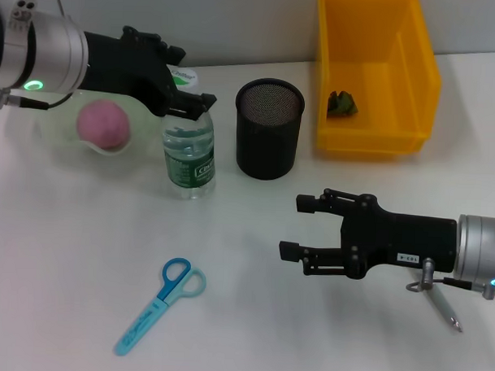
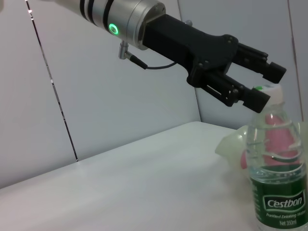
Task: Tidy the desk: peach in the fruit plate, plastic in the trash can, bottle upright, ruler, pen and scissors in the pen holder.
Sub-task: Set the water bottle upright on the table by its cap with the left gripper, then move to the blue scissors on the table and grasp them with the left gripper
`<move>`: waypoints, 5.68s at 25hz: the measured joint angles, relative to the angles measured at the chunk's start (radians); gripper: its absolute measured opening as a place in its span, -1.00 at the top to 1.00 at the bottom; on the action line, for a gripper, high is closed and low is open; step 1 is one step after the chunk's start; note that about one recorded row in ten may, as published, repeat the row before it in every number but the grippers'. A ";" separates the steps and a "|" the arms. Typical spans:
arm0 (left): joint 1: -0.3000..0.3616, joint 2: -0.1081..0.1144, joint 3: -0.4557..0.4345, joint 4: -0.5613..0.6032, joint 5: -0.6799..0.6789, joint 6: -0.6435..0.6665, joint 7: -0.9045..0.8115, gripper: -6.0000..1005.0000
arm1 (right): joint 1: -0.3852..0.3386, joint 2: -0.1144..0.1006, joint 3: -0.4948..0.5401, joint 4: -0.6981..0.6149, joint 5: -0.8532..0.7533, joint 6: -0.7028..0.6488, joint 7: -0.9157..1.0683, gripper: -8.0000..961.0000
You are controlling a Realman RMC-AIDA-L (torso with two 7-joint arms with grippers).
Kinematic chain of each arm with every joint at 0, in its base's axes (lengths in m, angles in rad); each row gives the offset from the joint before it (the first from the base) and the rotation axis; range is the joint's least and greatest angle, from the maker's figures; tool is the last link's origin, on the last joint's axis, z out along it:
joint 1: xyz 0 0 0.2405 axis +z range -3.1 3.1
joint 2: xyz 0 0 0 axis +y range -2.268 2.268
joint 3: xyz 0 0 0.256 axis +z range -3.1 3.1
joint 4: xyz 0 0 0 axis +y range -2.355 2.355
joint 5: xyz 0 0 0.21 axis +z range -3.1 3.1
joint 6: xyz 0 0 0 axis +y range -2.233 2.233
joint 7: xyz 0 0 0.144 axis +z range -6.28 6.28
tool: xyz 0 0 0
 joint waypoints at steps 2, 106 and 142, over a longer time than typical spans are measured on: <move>0.002 0.000 -0.012 0.013 0.004 0.004 0.000 -0.60 | 0.000 0.000 0.000 -0.001 0.000 0.000 0.000 -0.76; 0.389 -0.011 0.624 0.278 0.409 0.046 -0.840 -0.59 | -0.032 -0.003 0.115 -0.052 0.000 0.000 -0.024 -0.76; 0.348 -0.014 0.638 0.271 0.410 0.089 -0.840 -0.24 | -0.038 -0.003 0.115 -0.052 -0.001 -0.009 -0.024 -0.76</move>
